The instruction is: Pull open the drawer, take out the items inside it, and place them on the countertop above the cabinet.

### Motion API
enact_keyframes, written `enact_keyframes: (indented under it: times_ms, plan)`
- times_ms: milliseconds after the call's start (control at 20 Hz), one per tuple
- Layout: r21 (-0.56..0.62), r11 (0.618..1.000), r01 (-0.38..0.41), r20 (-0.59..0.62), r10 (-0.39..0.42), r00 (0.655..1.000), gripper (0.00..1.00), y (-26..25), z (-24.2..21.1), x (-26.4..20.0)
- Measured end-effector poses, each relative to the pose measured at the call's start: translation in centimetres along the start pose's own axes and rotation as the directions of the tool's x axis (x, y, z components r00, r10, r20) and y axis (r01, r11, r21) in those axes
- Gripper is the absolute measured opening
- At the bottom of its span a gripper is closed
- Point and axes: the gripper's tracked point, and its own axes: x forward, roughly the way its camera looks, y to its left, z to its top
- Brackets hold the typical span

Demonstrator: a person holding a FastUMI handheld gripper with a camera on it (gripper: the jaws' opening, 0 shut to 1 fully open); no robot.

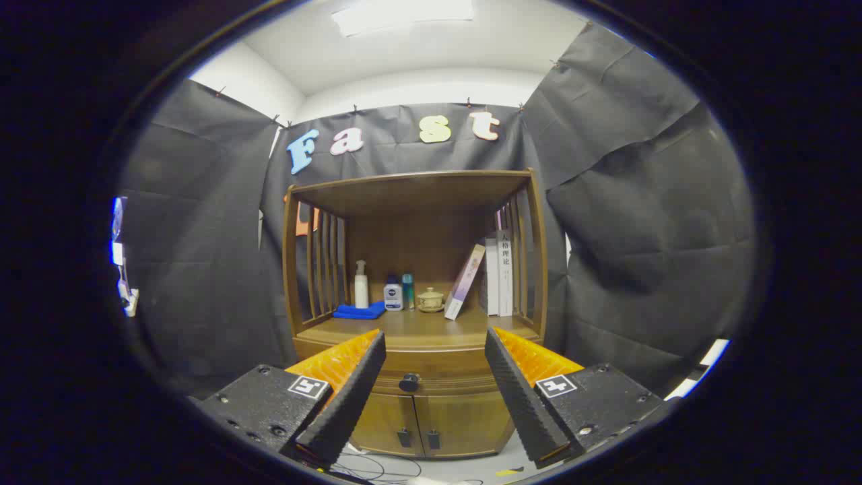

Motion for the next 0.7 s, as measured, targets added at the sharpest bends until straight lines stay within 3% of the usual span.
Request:
enact_keyframes:
  times_ms: [700]
  plan:
    - [-0.006, 1.000, -0.005, 0.005, 0.005, 1.000, 0.97, 0.41, -0.23, 0.10]
